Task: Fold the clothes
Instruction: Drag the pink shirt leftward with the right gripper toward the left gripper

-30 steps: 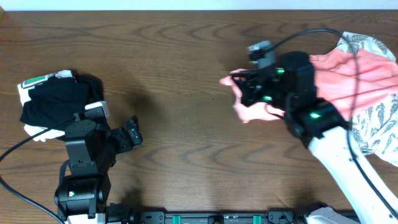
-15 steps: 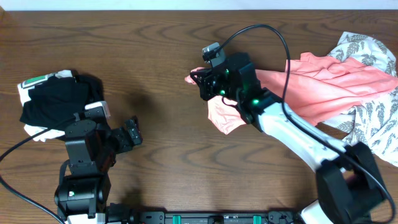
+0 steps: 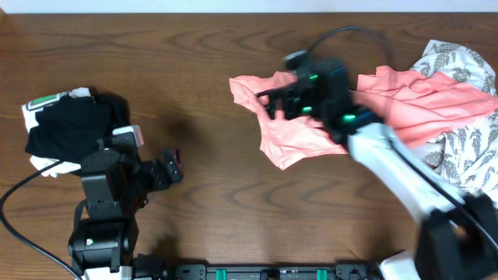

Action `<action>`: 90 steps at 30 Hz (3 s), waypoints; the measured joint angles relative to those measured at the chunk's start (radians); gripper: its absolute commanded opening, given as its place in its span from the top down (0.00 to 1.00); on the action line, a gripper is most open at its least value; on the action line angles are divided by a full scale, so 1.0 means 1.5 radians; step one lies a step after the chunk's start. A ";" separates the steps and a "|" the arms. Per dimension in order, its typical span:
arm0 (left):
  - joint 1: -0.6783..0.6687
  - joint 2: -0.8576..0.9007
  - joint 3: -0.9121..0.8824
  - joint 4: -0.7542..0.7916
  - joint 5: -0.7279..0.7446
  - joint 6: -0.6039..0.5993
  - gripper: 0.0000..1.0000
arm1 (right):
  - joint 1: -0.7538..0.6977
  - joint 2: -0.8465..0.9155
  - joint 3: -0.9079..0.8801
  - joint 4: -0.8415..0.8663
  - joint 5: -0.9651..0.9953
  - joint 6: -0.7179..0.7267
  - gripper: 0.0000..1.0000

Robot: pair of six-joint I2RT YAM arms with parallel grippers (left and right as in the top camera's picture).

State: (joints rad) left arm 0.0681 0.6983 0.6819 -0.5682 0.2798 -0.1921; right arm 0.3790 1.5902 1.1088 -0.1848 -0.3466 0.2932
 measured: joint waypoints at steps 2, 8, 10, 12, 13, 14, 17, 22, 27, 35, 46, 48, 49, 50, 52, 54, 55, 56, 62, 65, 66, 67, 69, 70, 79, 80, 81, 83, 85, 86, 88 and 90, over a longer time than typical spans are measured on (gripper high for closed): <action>-0.009 0.011 0.001 0.020 0.022 -0.002 0.02 | -0.047 -0.055 0.003 -0.089 0.032 -0.004 0.01; -0.096 0.091 0.001 0.107 0.052 -0.029 0.02 | -0.192 -0.140 0.007 -0.315 0.131 -0.008 0.01; -0.138 0.135 0.001 0.149 0.055 -0.045 0.02 | -0.240 -0.151 0.007 -0.357 0.147 -0.009 0.01; -0.191 0.192 0.002 0.203 0.057 -0.066 0.02 | -0.287 -0.158 0.007 -0.398 0.158 -0.008 0.01; -0.210 0.214 0.002 0.221 0.058 -0.074 0.02 | -0.307 -0.161 0.007 -0.413 0.163 -0.008 0.01; -0.234 0.242 0.002 0.241 0.058 -0.085 0.02 | -0.319 -0.161 0.007 -0.421 0.165 -0.009 0.01; -0.299 0.336 0.003 0.312 0.058 -0.130 0.02 | -0.349 -0.162 0.006 -0.450 0.169 -0.009 0.01; -0.378 0.488 0.003 0.395 0.055 -0.207 0.02 | -0.362 -0.162 0.006 -0.463 0.172 -0.012 0.01; -0.413 0.600 0.003 0.452 0.053 -0.262 0.02 | -0.362 -0.163 0.006 -0.475 0.172 -0.018 0.01; -0.418 0.653 0.008 0.521 0.054 -0.301 0.02 | -0.362 -0.163 0.006 -0.480 0.172 -0.023 0.01; -0.467 0.689 0.025 0.574 0.053 -0.336 0.01 | -0.362 -0.163 0.006 -0.489 0.172 -0.023 0.01; -0.476 0.691 0.025 0.579 0.053 -0.339 0.08 | -0.362 -0.163 0.006 -0.491 0.172 -0.023 0.01; -0.480 0.693 0.025 0.581 0.053 -0.342 0.17 | -0.362 -0.163 0.006 -0.493 0.171 -0.023 0.01; -0.483 0.696 0.025 0.585 0.053 -0.343 0.20 | -0.362 -0.163 0.006 -0.495 0.171 -0.023 0.01; -0.490 0.703 0.025 0.587 0.047 -0.346 0.33 | -0.362 -0.163 0.006 -0.497 0.171 -0.023 0.01; -0.496 0.709 0.025 0.586 0.035 -0.349 0.41 | -0.362 -0.163 0.006 -0.499 0.171 -0.023 0.01; -0.497 0.710 0.025 0.586 0.033 -0.349 0.49 | -0.362 -0.163 0.006 -0.500 0.171 -0.023 0.01; -0.498 0.711 0.025 0.583 0.029 -0.350 0.55 | -0.362 -0.163 0.006 -0.501 0.172 -0.023 0.01; -0.500 0.716 0.023 0.579 0.005 -0.353 0.70 | -0.362 -0.163 0.006 -0.507 0.171 -0.023 0.01; -0.500 0.718 0.023 0.578 -0.006 -0.356 0.77 | -0.362 -0.163 0.006 -0.507 0.172 -0.023 0.01; -0.500 0.719 0.022 0.580 -0.009 -0.356 0.81 | -0.362 -0.163 0.006 -0.507 0.171 -0.023 0.01; -0.500 0.719 0.021 0.583 -0.012 -0.358 0.87 | -0.362 -0.163 0.006 -0.507 0.171 -0.023 0.01; -0.500 0.720 0.020 0.599 -0.017 -0.361 0.94 | -0.362 -0.163 0.006 -0.507 0.171 -0.023 0.01; -0.500 0.720 0.020 0.607 -0.017 -0.360 0.94 | -0.362 -0.163 0.006 -0.507 0.171 -0.023 0.01; -0.499 0.714 0.019 0.639 -0.026 -0.352 0.94 | -0.362 -0.163 0.006 -0.507 0.171 -0.023 0.01; -0.497 0.707 0.019 0.638 -0.029 -0.350 0.95 | -0.362 -0.163 0.006 -0.508 0.171 -0.023 0.01; -0.494 0.698 0.019 0.636 -0.030 -0.346 0.94 | -0.362 -0.163 0.006 -0.507 0.171 -0.023 0.01; -0.487 0.676 0.019 0.628 -0.031 -0.345 0.76 | -0.362 -0.163 0.006 -0.507 0.171 -0.023 0.01; -0.480 0.657 0.019 0.615 -0.033 -0.345 0.31 | -0.362 -0.163 0.006 -0.507 0.171 -0.023 0.01; -0.479 0.650 0.019 0.604 -0.034 -0.348 0.25 | -0.362 -0.163 0.006 -0.507 0.171 -0.023 0.01; -0.479 0.646 0.020 0.570 -0.036 -0.348 0.14 | -0.362 -0.163 0.006 -0.508 0.171 -0.023 0.01; -0.481 0.646 0.018 0.527 -0.047 -0.353 0.09 | -0.362 -0.163 0.006 -0.508 0.171 -0.023 0.01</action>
State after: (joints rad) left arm -0.6537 1.6669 0.7086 0.2230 0.2100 -0.7216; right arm -0.1646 1.3460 1.1183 -0.9470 -0.0895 0.2584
